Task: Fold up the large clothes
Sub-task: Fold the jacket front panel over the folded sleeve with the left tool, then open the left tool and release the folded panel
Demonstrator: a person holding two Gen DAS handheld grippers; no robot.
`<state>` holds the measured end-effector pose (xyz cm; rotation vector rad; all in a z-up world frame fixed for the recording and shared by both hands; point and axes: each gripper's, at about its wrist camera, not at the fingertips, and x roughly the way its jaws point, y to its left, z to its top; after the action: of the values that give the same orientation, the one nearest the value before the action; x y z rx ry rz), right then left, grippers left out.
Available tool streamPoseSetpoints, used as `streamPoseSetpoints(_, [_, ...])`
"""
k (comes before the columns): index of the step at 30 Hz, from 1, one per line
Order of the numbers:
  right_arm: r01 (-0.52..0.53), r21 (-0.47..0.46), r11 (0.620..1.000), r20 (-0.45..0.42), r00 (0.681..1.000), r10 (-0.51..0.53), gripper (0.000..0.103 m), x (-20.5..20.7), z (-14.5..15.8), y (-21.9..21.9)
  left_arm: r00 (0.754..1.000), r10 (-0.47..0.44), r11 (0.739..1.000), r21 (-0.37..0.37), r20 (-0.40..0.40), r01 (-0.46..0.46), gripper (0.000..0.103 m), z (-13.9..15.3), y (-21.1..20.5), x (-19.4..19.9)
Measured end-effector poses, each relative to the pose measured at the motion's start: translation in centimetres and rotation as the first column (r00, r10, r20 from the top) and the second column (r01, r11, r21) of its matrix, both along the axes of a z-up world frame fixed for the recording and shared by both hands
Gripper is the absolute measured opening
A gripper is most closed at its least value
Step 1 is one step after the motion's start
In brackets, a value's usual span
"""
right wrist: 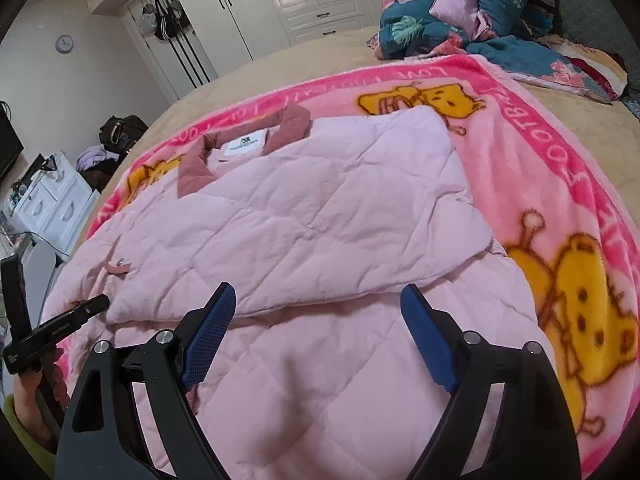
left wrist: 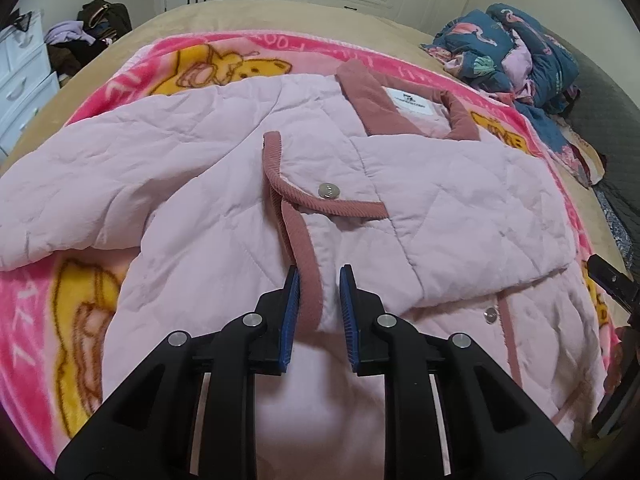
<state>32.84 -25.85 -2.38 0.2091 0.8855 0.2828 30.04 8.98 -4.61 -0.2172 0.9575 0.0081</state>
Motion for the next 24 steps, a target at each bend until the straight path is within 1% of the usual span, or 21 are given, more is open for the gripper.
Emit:
streamPoseSetpoints(9, [-0.024, 0.033, 0.999, 0.061, 0.998, 0.022, 0.084, -2.7, 2.9, 1.0, 0.999, -0.010, 1.000, -0.005, 0.038, 0.010, 0.012, 1.8, 0.0, -1.8])
streamPoseSetpoints(16, [-0.050, 0.051, 0.997, 0.097, 0.994, 0.045, 0.084, -4.1, 4.8, 2.0, 0.997, -0.005, 1.000, 0.003, 0.071, 0.005, 0.012, 3.3, 0.3, -3.1])
streamPoseSetpoints(24, [-0.088, 0.043, 0.995, 0.129, 0.988, 0.082, 0.084, -5.2, 6.6, 4.1, 0.995, 0.016, 1.000, 0.009, 0.102, -0.017, 0.012, 4.7, 1.3, -4.8])
